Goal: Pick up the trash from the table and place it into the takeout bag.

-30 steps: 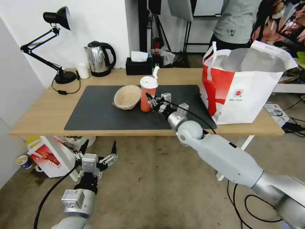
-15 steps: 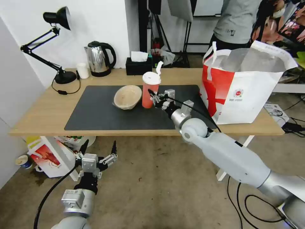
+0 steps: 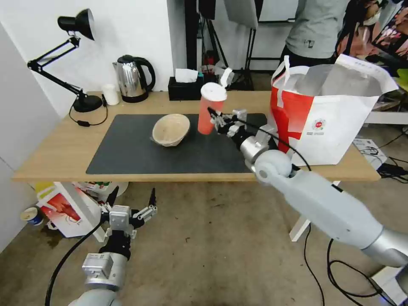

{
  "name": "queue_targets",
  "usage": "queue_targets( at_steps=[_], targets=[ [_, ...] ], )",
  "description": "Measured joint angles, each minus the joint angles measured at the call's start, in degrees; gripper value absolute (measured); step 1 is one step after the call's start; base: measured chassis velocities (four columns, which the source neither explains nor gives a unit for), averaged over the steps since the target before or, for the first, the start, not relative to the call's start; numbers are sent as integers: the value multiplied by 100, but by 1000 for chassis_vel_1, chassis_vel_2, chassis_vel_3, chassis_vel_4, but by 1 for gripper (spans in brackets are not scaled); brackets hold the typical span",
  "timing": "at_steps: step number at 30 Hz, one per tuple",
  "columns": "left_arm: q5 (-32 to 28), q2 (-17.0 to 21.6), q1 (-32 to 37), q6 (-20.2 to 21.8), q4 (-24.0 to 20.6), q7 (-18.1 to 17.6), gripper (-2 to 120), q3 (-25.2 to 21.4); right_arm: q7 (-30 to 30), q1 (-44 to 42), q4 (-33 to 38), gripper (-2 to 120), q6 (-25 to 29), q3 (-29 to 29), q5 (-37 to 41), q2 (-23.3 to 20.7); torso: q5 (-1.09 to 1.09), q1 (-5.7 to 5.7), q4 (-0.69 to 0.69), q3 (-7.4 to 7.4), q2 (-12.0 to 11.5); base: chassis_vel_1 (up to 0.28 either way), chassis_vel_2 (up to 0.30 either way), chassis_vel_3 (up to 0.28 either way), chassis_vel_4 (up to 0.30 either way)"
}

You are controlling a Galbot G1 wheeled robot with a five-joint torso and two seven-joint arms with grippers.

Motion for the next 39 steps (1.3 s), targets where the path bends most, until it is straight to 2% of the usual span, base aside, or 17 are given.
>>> queue_targets(
  at_steps=[3, 13, 17, 33, 39],
  targets=[
    [0, 0, 0, 0, 0, 0, 100, 0, -3, 145, 266, 5, -37, 103, 199, -249, 0, 0, -1, 0, 0, 0, 0, 0, 0],
    [0, 0, 0, 0, 0, 0, 100, 0, -12, 449, 741, 5, -115, 329, 713, -642, 0, 0, -1, 0, 0, 0, 0, 0, 0],
    [0, 0, 0, 0, 0, 0, 100, 0, 98, 725, 978, 5, -216, 552, 1252, -783, -1, 0, 0, 0, 0, 0, 0, 0, 0],
    [0, 0, 0, 0, 0, 0, 100, 0, 184, 1204, 847, 5, -294, 1134, 1899, -1028, 0, 1, 0, 0, 0, 0, 0, 0, 0],
    [0, 0, 0, 0, 0, 0, 100, 0, 137, 1230, 543, 5, -305, 1472, 1961, -1198, 0, 0, 0, 0, 0, 0, 0, 0, 0]
  ],
)
